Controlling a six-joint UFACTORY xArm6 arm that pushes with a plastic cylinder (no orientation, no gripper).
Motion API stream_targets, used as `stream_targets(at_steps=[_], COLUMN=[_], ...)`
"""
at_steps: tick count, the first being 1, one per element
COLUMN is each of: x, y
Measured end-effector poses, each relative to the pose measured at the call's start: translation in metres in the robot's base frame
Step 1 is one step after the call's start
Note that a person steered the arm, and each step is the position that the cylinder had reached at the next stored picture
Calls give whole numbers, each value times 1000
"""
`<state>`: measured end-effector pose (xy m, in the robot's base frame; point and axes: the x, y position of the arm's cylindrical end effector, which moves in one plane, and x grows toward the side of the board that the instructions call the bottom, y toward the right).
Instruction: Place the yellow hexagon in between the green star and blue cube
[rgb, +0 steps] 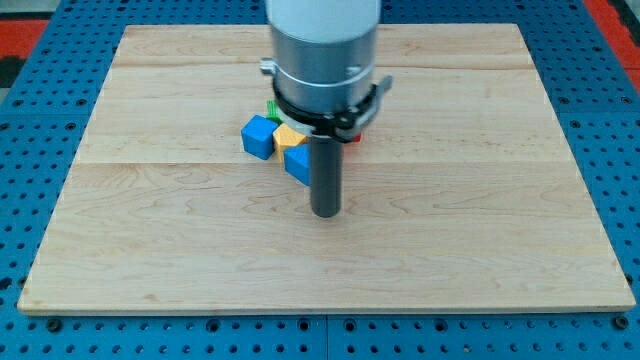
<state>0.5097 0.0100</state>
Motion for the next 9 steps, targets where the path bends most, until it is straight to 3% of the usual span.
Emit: stream_targets(at_steps=[9], x=[-10], y=[2])
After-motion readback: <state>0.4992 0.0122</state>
